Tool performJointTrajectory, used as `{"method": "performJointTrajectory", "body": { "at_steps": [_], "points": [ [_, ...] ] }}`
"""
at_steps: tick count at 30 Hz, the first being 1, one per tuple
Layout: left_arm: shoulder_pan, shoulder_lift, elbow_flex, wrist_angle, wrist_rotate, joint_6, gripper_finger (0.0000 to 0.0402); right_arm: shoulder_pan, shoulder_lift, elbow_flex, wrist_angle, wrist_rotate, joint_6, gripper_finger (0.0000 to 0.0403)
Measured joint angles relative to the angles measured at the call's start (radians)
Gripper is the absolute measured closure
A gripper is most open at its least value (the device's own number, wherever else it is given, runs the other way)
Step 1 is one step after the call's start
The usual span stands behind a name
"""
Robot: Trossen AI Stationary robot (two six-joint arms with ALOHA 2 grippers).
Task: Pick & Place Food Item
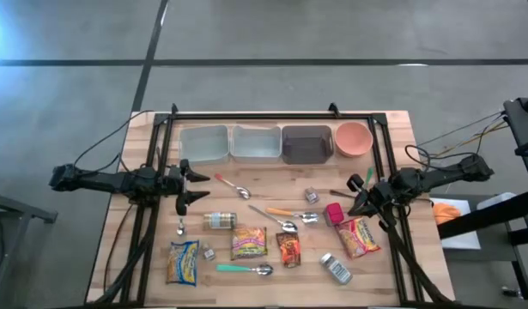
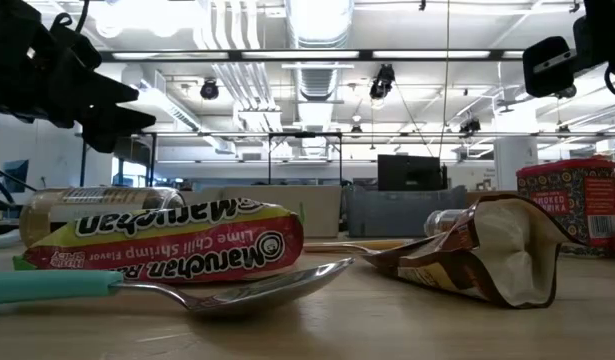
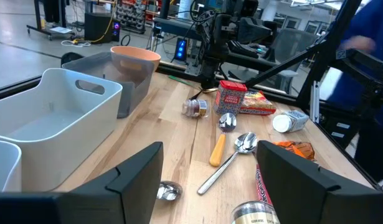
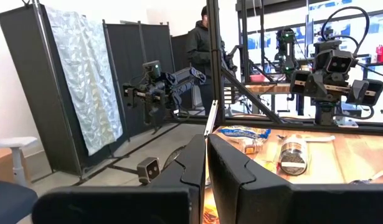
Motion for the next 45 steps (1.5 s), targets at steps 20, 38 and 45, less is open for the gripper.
{"method": "performJointTrajectory", "body": {
  "at_steps": [20,38,45],
  "points": [
    [0.000,0.000,0.000,0.000,0.000,0.000,0.0139,0.000,0.000,0.000,0.000,0.000,0.001,0.0385],
    [0.000,0.000,0.000,0.000,0.000,0.000,0.0139,0.000,0.000,0.000,0.100,0.027,0.156,0.0385],
    [0.000,0.000,0.000,0.002,0.000,0.000,0.0139,0.000,-0.001,0.000,0.400,0.137,0.301,0.0385]
  ]
}}
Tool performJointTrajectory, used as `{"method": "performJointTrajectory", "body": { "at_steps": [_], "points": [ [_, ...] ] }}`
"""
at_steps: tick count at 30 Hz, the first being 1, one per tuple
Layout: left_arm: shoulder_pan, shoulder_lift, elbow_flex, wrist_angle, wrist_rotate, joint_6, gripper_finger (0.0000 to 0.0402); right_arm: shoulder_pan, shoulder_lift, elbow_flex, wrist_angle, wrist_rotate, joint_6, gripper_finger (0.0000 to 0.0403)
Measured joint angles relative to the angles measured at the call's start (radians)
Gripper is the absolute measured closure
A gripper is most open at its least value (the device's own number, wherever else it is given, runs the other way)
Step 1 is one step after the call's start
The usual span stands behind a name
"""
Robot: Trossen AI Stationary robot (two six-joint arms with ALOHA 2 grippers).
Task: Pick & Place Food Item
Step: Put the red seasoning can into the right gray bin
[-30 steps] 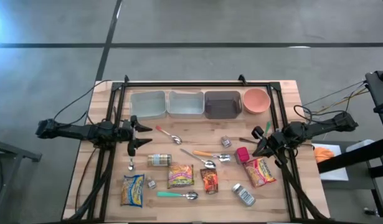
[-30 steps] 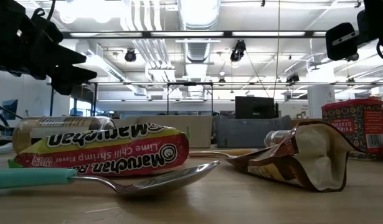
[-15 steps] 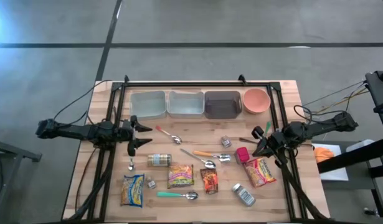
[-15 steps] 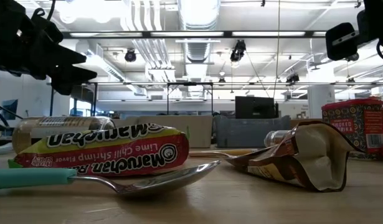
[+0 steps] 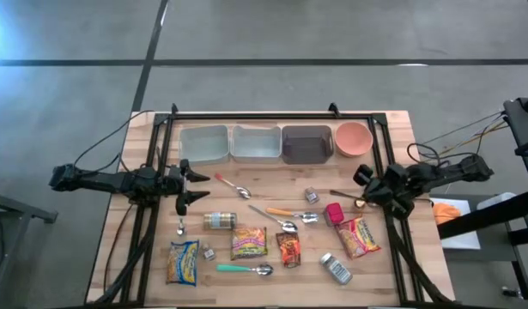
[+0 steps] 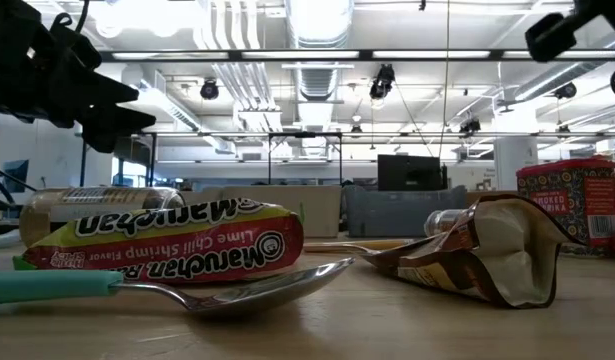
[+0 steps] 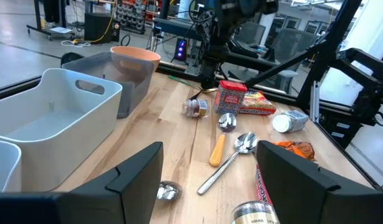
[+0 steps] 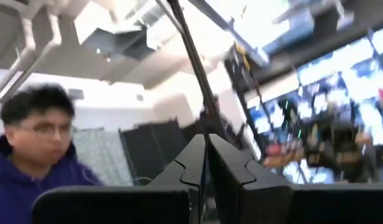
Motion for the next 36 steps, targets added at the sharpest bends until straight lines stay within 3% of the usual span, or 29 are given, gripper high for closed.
{"method": "performJointTrajectory", "body": {
  "at_steps": [5,12,17,32,36],
  "points": [
    [0.000,0.000,-0.004,0.059,-0.001,-0.105,0.0139,0.000,0.000,0.000,0.053,-0.008,-0.070,0.0385],
    [0.000,0.000,-0.004,0.071,-0.003,-0.366,0.0139,0.000,0.000,0.000,-0.042,-0.011,-0.017,0.0385],
    [0.000,0.000,-0.007,0.065,-0.004,-0.371,0.0139,0.000,0.006,0.000,-0.079,0.054,0.004,0.0385],
    [0.000,0.000,-0.009,0.090,-0.010,-0.395,0.0139,0.000,0.016,0.000,-0.161,0.048,0.033,0.0385],
    [0.000,0.001,-0.009,0.110,0.008,-0.466,0.0139,0.000,0.014,0.000,-0.166,0.041,0.017,0.0385]
  ]
}}
